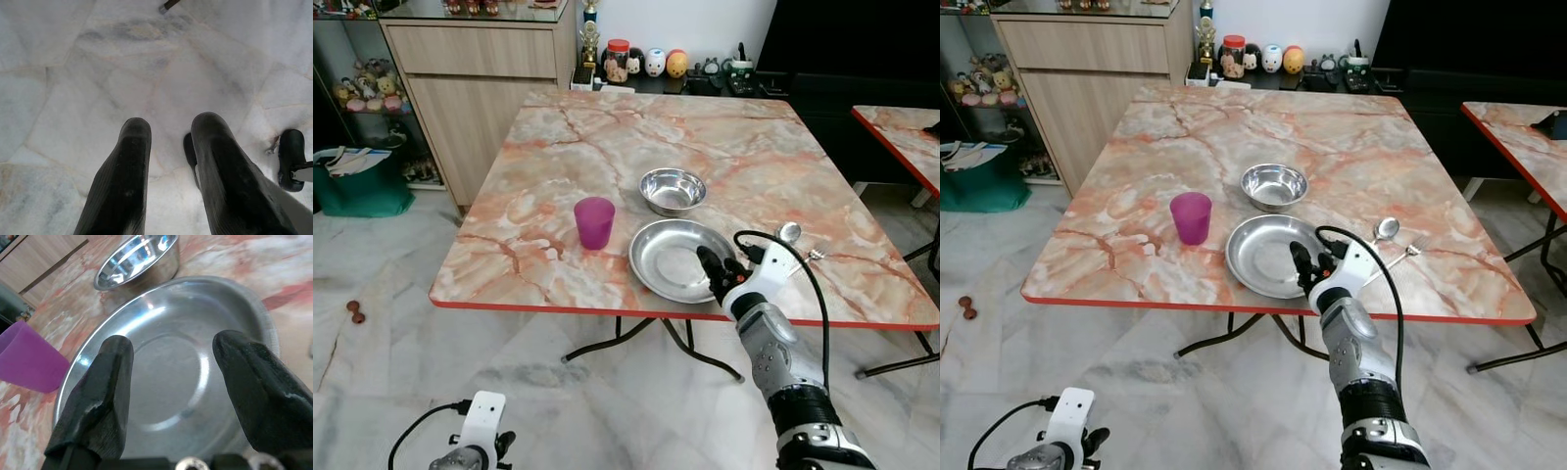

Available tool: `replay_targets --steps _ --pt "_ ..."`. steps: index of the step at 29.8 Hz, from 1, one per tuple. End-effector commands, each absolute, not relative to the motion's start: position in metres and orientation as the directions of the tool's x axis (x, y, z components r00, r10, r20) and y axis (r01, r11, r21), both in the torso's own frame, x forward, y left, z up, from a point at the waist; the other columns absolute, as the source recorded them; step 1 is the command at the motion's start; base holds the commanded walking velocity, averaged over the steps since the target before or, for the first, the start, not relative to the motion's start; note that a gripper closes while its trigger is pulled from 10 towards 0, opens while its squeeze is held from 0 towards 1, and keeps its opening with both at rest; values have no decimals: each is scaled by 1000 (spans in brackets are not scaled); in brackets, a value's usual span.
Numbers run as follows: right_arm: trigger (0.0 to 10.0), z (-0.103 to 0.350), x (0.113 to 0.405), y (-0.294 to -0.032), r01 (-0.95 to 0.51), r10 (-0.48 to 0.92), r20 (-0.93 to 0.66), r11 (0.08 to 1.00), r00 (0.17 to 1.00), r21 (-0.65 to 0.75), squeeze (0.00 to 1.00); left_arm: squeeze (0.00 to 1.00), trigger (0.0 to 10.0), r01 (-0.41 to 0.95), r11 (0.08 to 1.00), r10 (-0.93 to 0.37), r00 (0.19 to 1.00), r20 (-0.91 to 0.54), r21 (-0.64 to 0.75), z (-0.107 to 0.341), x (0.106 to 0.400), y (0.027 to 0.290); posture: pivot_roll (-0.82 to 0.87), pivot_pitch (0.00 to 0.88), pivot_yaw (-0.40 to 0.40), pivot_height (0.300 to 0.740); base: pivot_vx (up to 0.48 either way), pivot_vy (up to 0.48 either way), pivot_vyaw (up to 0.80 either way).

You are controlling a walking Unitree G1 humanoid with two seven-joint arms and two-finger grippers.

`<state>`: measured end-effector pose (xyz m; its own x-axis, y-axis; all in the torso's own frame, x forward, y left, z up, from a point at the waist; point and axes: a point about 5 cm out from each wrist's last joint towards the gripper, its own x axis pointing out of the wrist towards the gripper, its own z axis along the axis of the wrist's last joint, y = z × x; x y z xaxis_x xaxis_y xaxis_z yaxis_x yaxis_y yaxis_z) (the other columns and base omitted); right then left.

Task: Setting the table

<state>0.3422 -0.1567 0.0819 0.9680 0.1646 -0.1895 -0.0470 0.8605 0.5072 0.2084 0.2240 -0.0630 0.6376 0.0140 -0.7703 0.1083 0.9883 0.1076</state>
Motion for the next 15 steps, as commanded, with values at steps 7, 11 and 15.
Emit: replay_targets --steps 7,11,15 --pt "10000 85 341 -165 -35 135 -165 865 977 501 0 0 10000 117 990 -20 640 -768 72 -66 211 204 26 0 -45 740 0 0 0" --pt "10000 83 339 -165 -34 136 -170 866 976 498 0 0 10000 120 990 -22 640 -768 72 -66 211 203 26 0 -46 740 255 0 0" --pt "10000 82 338 -165 -33 134 -169 867 976 498 0 0 10000 123 989 -20 640 -768 77 -66 211 204 27 0 -45 740 273 0 0"
